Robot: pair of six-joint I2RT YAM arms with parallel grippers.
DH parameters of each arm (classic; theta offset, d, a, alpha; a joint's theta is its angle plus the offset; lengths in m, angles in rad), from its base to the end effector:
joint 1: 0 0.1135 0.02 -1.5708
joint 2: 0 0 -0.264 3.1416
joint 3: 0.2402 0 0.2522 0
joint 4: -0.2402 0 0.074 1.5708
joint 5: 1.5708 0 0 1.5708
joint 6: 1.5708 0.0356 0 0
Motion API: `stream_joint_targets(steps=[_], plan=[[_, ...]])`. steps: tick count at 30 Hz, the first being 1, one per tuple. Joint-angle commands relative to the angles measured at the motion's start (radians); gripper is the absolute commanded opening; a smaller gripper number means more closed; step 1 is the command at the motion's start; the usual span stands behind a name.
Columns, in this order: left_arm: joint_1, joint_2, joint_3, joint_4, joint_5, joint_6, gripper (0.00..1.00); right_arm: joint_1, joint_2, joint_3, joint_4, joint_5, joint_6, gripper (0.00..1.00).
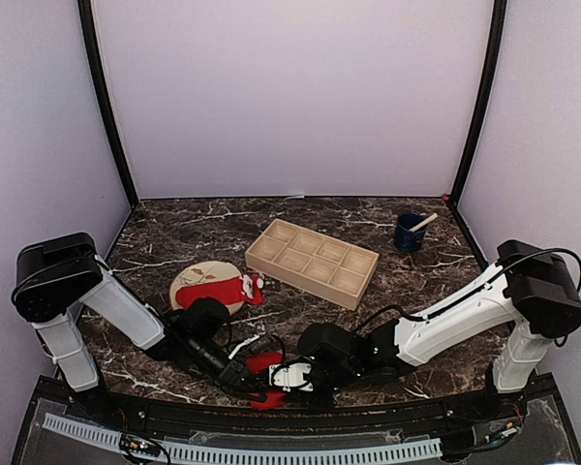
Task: Roll the socks
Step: Roll the sock at the center of the board.
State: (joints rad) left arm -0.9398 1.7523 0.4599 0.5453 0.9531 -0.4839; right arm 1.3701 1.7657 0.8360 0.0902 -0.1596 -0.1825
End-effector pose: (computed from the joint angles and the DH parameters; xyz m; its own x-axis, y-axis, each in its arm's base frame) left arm 0.1312 -0.2287 0.0898 -0.7366 0.5514 -0.3917 0.5398 0.1302 -0.8317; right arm 0.0620 0.3329 0.1308 0.0335 -0.7341 -0.6782 -0.9991 -0.0411 -0.0049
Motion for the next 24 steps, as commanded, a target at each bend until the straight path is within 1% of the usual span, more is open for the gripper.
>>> stream_joint_targets(steps=[1,3,6,15,20,24], plan=[[0.008,0.007,0.017,-0.019,-0.009,0.001,0.24,0.008,0.019,0.016,-0.009,0.013,0.003,0.04],[0.015,-0.011,0.02,-0.038,-0.038,0.009,0.28,0.003,0.016,0.013,-0.01,0.005,0.013,0.0],[0.034,-0.064,0.016,-0.08,-0.105,0.022,0.33,-0.011,0.008,0.005,-0.005,-0.009,0.033,0.0],[0.077,-0.257,-0.01,-0.185,-0.328,0.064,0.43,-0.068,-0.002,0.004,-0.015,-0.07,0.113,0.0],[0.078,-0.313,-0.029,-0.193,-0.377,0.085,0.44,-0.117,0.013,0.025,-0.036,-0.145,0.19,0.0],[0.078,-0.361,-0.069,-0.155,-0.411,0.086,0.44,-0.17,0.029,0.042,-0.046,-0.258,0.267,0.0]])
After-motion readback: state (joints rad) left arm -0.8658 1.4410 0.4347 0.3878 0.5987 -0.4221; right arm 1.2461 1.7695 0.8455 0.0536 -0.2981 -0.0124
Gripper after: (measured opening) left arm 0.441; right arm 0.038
